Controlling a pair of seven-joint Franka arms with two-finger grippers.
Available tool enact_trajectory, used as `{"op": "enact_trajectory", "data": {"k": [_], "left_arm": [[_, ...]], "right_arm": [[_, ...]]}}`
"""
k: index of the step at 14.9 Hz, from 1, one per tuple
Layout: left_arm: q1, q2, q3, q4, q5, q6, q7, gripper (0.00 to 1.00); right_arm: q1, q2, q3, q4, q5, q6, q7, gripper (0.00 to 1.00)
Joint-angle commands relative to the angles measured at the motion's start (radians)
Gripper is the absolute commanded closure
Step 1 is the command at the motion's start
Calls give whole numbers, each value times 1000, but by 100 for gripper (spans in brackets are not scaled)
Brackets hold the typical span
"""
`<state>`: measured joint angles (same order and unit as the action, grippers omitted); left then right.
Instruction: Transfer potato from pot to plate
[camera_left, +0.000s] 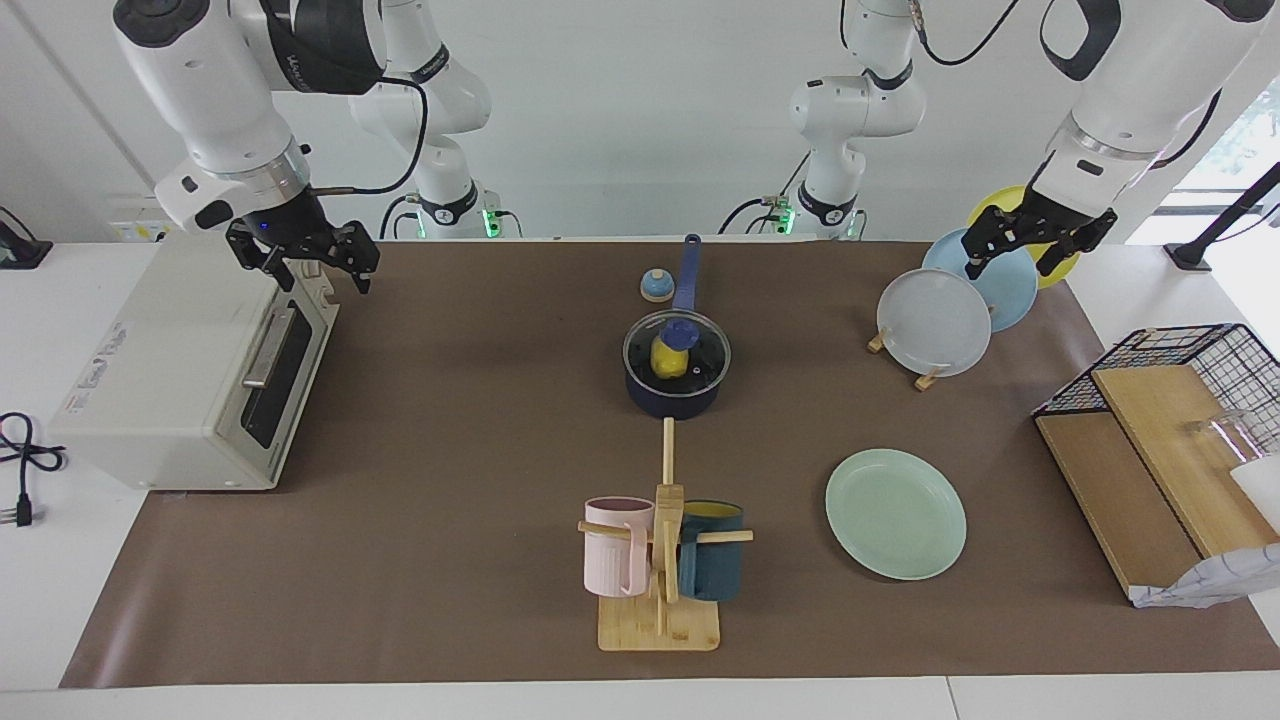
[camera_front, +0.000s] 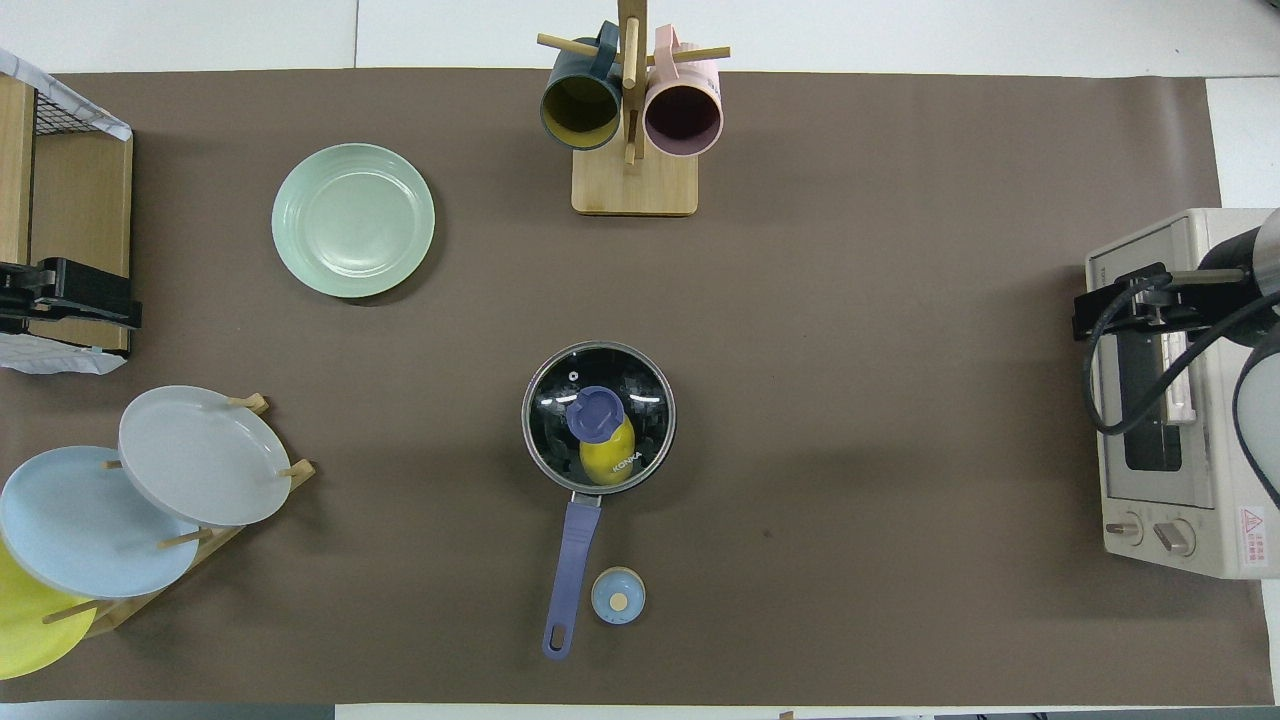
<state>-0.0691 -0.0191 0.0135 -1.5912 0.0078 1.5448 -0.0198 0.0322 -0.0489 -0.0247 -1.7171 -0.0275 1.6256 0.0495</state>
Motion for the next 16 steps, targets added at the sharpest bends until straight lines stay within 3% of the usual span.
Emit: {"op": "enact_trajectory", "data": {"k": [1, 12, 16], "left_arm": [[-1, -10, 2, 2, 20, -17, -12, 0], [-3, -10, 2, 2, 20, -17, -12, 0], [-1, -10, 2, 2, 20, -17, -11, 0]], "right_arm": [[-9, 1, 3, 5, 18, -1, -17, 0], [-5, -12, 11, -9, 20, -18, -25, 0], [101, 6, 16, 2, 34, 33, -51, 0]]}}
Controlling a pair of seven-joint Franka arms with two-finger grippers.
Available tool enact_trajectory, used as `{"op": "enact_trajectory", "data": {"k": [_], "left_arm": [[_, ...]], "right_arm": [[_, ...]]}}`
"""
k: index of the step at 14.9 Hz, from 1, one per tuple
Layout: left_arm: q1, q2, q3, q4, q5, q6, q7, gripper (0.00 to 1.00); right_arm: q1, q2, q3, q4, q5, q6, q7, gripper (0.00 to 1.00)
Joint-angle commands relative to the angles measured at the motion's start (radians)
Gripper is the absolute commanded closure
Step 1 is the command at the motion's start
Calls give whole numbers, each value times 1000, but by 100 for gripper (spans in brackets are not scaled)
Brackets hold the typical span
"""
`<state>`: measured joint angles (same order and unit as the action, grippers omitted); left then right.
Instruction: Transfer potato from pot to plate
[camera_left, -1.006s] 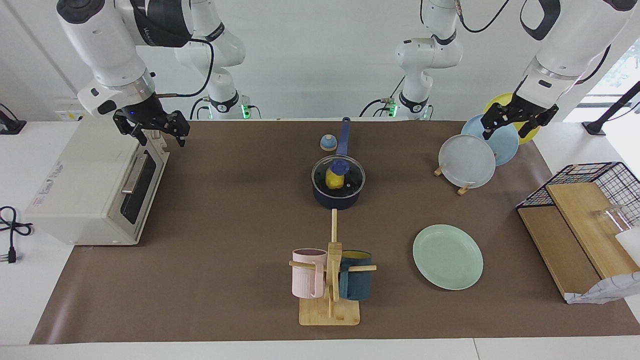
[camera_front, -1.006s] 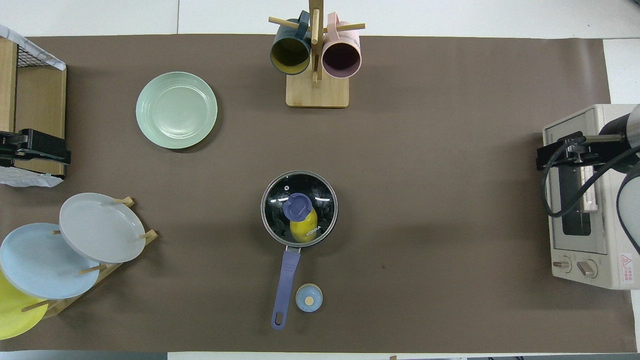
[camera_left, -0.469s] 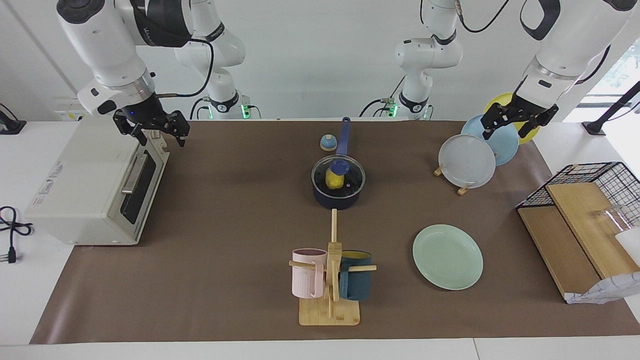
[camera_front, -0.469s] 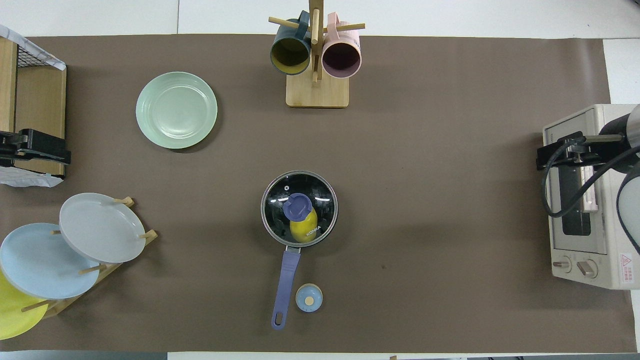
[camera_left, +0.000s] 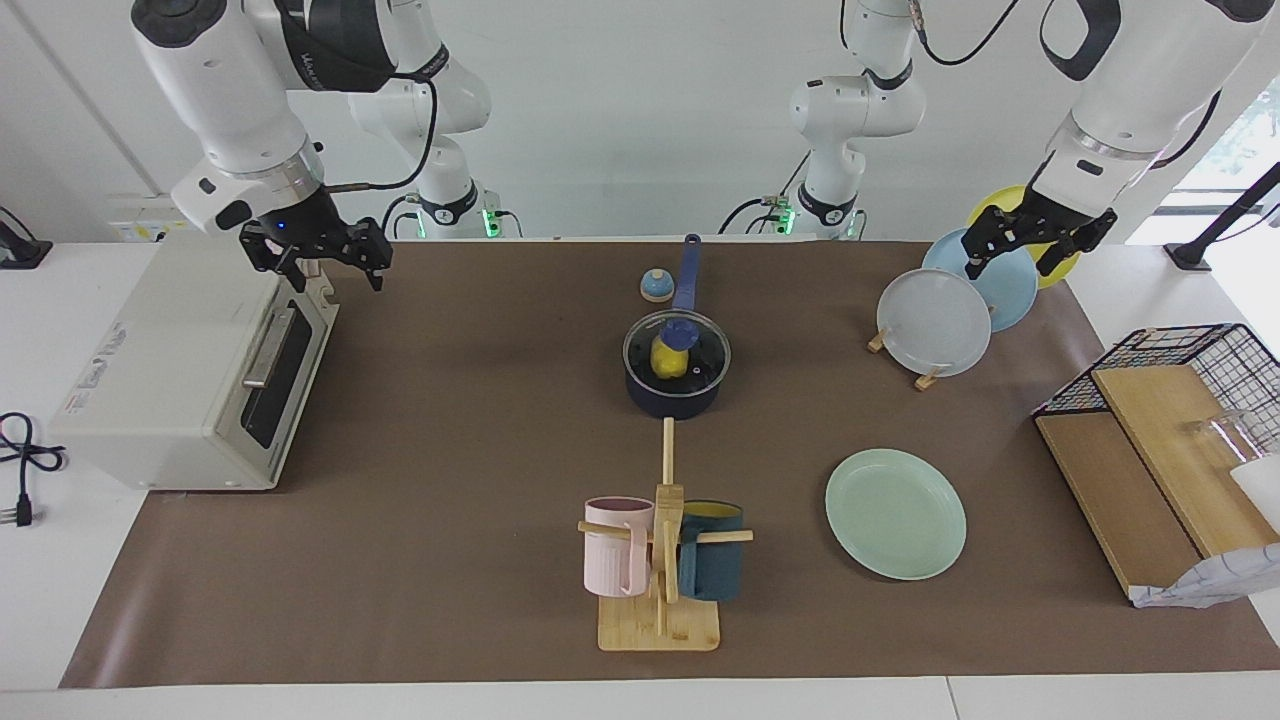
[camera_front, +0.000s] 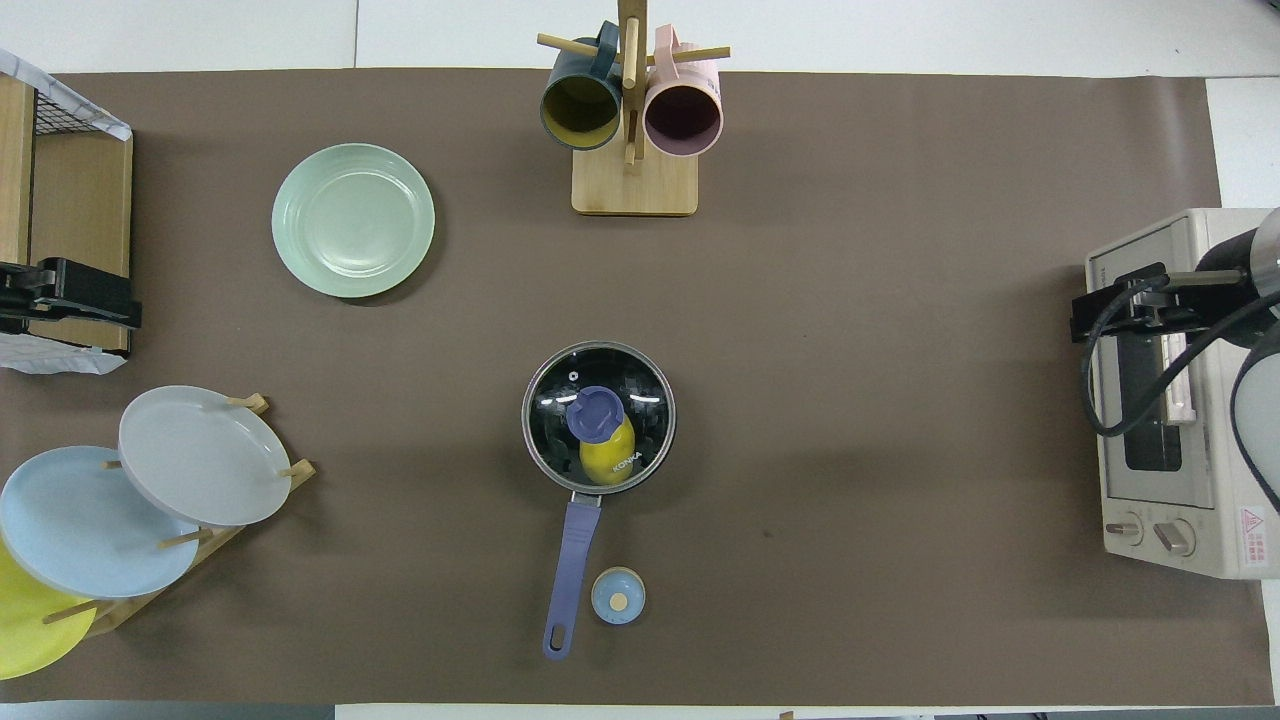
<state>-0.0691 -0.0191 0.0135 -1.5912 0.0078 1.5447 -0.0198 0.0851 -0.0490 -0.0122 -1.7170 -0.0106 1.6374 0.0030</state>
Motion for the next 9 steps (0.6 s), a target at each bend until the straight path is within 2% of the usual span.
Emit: {"op": "enact_trajectory", "data": {"k": [1, 3, 6, 9], "left_arm": [[-1, -10, 2, 2, 20, -17, -11, 0], [-1, -10, 2, 2, 20, -17, -11, 0], [-1, -10, 2, 2, 20, -17, -12, 0], [-1, -10, 2, 2, 20, -17, -12, 0]], "right_arm": [[61, 23, 4, 8, 20, 22, 14, 0], [131, 79, 14, 75, 34, 19, 50, 0], [257, 216, 26, 235, 32, 9, 199, 0], [387, 283, 26, 247, 29, 76, 377, 0]]}}
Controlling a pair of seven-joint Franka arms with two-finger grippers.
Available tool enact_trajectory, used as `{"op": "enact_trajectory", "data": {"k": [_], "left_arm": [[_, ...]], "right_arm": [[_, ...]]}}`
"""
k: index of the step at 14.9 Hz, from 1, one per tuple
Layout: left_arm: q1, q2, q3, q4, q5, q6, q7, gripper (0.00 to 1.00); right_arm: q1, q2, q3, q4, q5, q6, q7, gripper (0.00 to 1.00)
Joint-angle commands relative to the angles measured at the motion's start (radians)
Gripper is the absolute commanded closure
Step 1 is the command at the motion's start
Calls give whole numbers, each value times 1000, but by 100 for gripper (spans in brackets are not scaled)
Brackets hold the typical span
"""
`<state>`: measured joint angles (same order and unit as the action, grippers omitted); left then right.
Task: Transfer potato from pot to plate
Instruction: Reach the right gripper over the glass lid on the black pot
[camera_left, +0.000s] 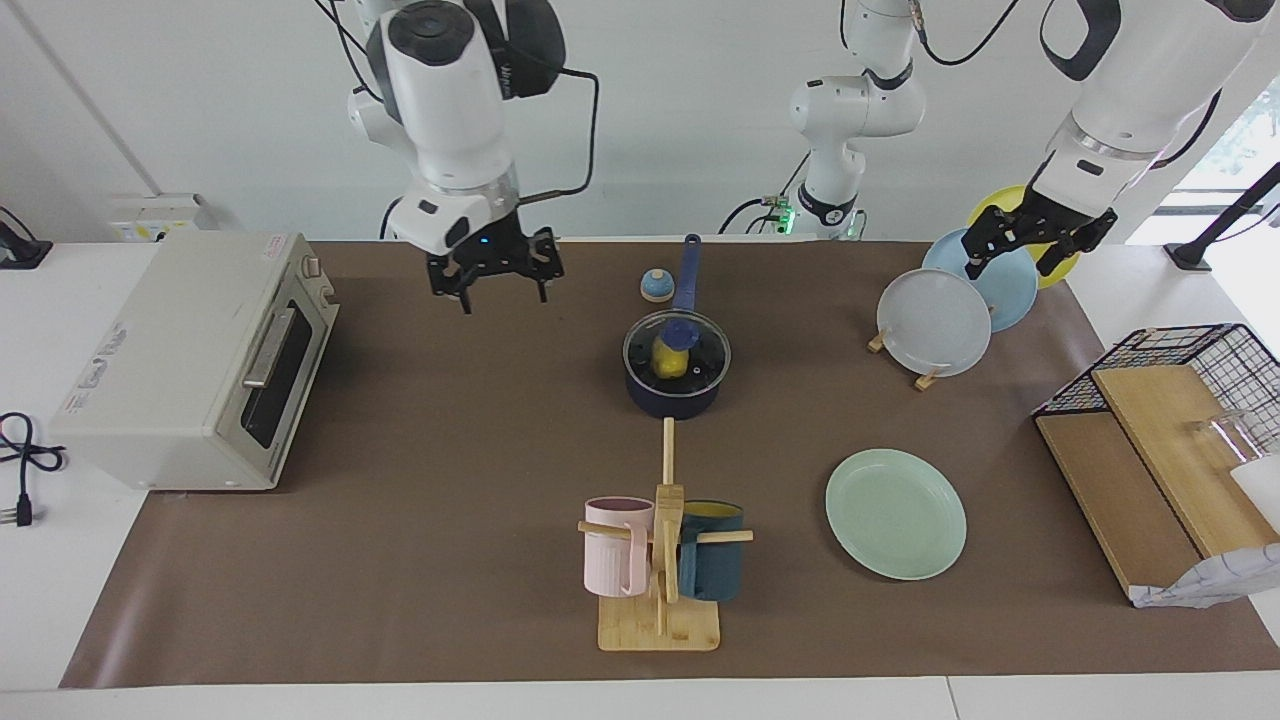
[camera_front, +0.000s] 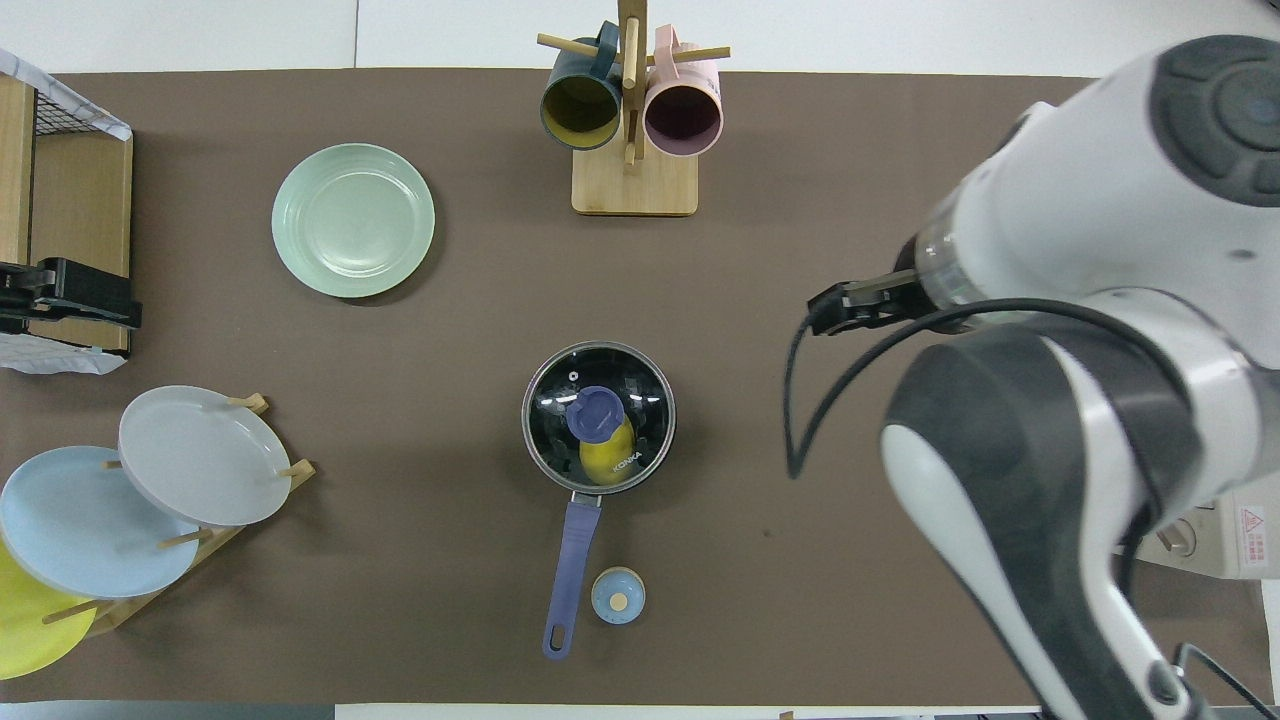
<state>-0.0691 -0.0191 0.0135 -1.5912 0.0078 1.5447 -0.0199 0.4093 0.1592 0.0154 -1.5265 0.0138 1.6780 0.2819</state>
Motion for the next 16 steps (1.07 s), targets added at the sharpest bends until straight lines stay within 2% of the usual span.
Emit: {"op": "enact_trajectory", "data": {"k": [1, 3, 6, 10, 16], "left_arm": [[-3, -10, 2, 2, 20, -17, -12, 0], [-1, -10, 2, 2, 20, -17, -12, 0], [-1, -10, 2, 2, 20, -17, -11, 0], [-3, -10, 0, 2, 20, -17, -11, 0], [-3, -12, 0, 2, 20, -26, -12, 0]], "right_arm": [[104, 98, -2, 45, 8, 102, 138, 0], [195, 149, -3, 29, 0, 167, 212, 0], [273, 204, -3, 14, -47, 225, 286, 0], [301, 192, -3, -93, -51, 312, 289, 0], [310, 165, -2, -170, -51, 367, 306, 0]]}}
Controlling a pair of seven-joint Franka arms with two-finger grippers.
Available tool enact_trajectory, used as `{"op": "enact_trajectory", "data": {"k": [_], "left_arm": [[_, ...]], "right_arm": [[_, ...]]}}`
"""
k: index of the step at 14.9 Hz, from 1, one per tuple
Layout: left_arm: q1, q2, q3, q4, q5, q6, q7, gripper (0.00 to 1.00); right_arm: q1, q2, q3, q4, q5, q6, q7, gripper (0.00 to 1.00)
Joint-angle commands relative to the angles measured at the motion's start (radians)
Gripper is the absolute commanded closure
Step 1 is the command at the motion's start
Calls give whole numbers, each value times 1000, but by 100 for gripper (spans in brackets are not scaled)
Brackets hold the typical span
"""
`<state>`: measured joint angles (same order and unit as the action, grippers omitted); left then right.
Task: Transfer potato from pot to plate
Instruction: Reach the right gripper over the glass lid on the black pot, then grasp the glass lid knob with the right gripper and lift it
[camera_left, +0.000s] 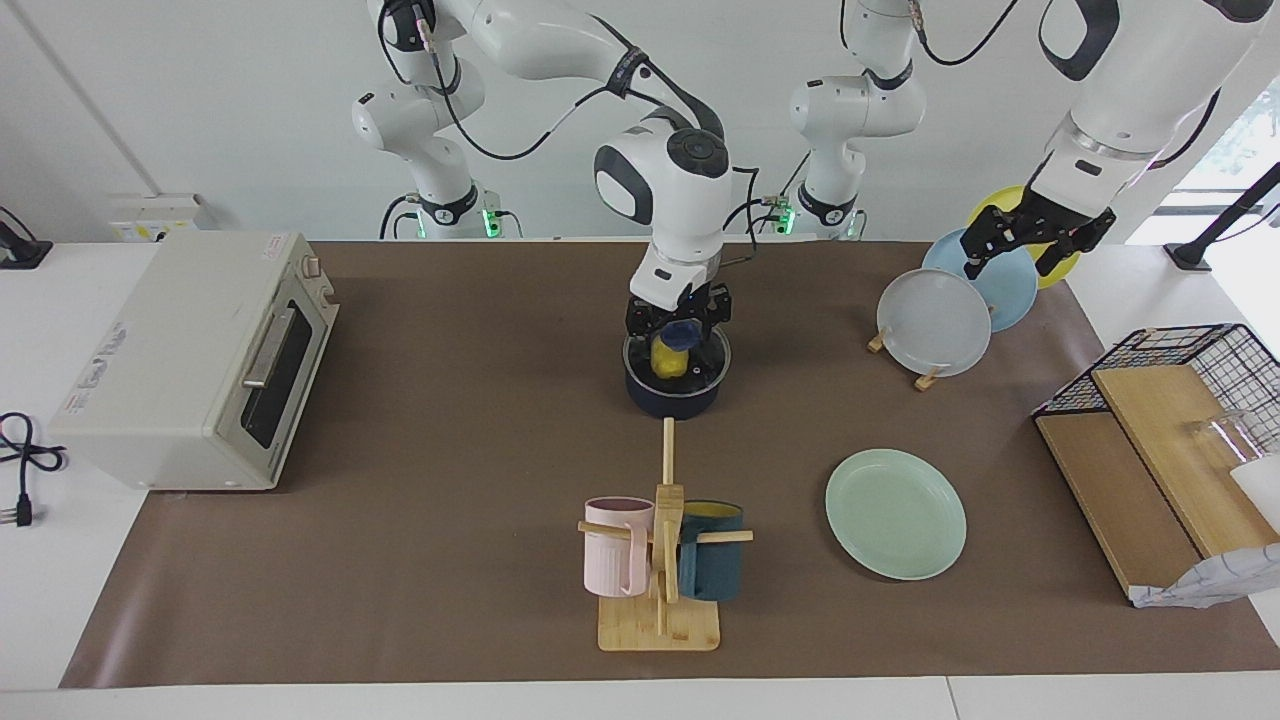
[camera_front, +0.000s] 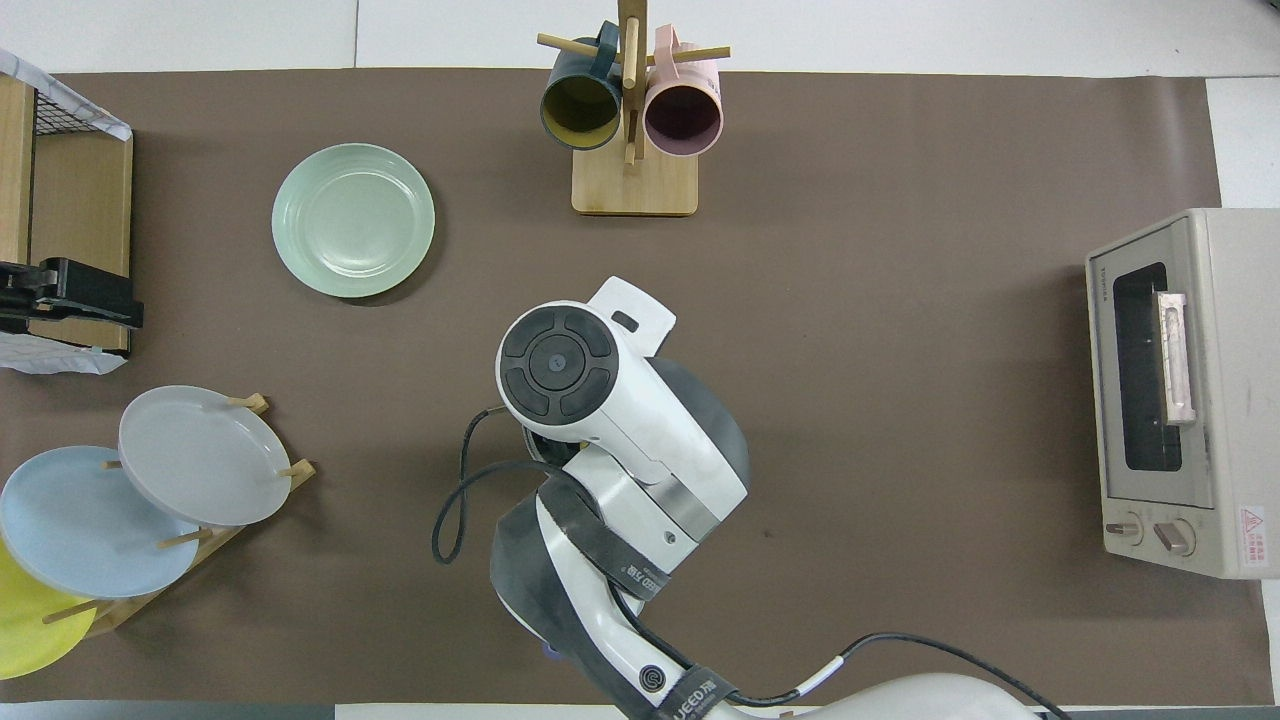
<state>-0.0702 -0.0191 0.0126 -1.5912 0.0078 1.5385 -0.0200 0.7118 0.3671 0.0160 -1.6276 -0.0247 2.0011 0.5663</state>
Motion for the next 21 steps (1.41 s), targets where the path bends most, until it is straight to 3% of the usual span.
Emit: {"op": "enact_trajectory", "data": {"k": [1, 5, 7, 10, 12, 15, 17, 21], "left_arm": [[-2, -12, 3, 2, 20, -12, -12, 0], [-2, -13, 6, 2, 20, -11, -15, 0], [0, -13, 7, 2, 20, -8, -15, 0], [0, -13, 7, 2, 18, -4, -15, 0], [0, -16, 7, 0, 18, -5, -15, 0], [-2, -18, 7, -7, 17, -3, -17, 0], [-2, -18, 7, -9, 17, -4, -18, 0], [-8, -22, 7, -16, 17, -6, -18, 0]], "right_arm": [[14, -46, -2, -80, -12, 53, 23, 0], [17, -48, -2, -84, -14, 54, 21, 4], [15, -48, -2, -83, -14, 56, 12, 25], [14, -46, -4, -75, -15, 53, 9, 67], [12, -43, -4, -66, -15, 45, 7, 80], [-6, -46, -11, 3, -15, -8, -11, 82], [-75, -42, -11, 75, -12, -85, -95, 82], [-237, -68, -11, 71, -6, -131, -322, 82]]}}
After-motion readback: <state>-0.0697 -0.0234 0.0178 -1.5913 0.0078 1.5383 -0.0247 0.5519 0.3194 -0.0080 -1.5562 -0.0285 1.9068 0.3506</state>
